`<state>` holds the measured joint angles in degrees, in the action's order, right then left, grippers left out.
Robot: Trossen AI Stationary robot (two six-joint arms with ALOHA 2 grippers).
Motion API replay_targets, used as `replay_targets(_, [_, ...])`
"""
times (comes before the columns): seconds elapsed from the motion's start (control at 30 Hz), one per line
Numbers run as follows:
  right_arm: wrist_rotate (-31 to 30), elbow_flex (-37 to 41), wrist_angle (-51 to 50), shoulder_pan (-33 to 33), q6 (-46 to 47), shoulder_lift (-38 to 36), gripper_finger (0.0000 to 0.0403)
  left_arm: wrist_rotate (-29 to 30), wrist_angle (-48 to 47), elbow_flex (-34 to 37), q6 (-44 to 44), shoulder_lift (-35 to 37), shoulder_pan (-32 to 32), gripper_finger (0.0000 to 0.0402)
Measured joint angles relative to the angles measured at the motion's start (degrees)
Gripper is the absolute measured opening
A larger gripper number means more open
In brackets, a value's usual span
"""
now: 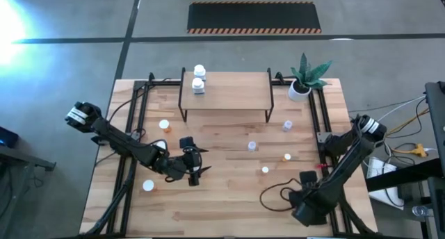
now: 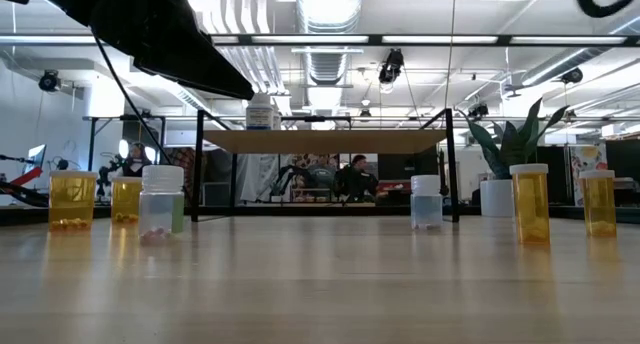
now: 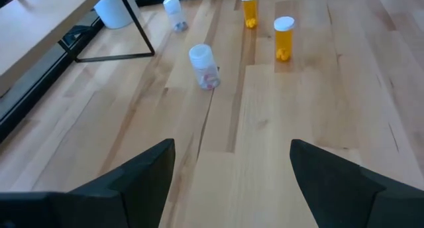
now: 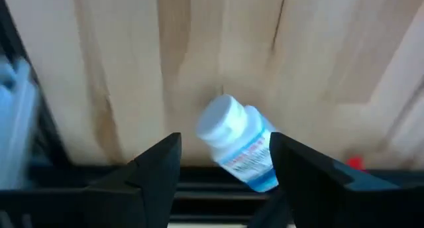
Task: Pick and place medicine bottles onto shelf by color
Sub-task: Put the white pill bottle on the shelf aligned with the other white pill bottles
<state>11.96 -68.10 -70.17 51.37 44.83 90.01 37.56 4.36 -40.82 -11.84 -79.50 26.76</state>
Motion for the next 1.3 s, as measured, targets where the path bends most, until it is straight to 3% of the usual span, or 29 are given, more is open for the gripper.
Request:
replay_targets(0.27, [9.32,6.14,0.37,-1.01,-11.25,3.22,0.0259,-0.13,-0.2,0.2,-1.37,0.0,-0.02,0.0281])
replay_targets(0.33, [9.09,6.37,1.94,-0.98,-14.73,3.98,0.028,-0.13,-0.2,0.24,-1.33,0.0,-0.02,0.0281])
replay_targets(0.5, [1.89,6.01,2.11,-0.46,-22.88,4.75,0.0323,-0.13,-0.1,0.24,-1.32,0.0,-0.02,0.0281])
replay_targets(0.6, [1.86,6.69,3.51,0.19,-27.22,5.19,0.0331,-0.13,0.0,0.26,-1.32,0.02,-0.02,0.0281])
replay_targets(1.1, [3.54,10.27,9.47,1.27,-27.89,8.76,0.0325,-1.26,-0.1,0.31,-1.4,0.02,0.0,0.0281])
replay_targets(1.2, [3.07,9.96,9.56,1.25,-27.06,9.01,0.0302,-1.29,-0.09,0.31,-1.5,0.02,-0.02,0.0281])
replay_targets(1.3, [2.79,9.35,9.93,1.17,-23.16,9.11,0.0252,-1.29,-0.15,0.31,-1.5,0.02,0.01,0.0281])
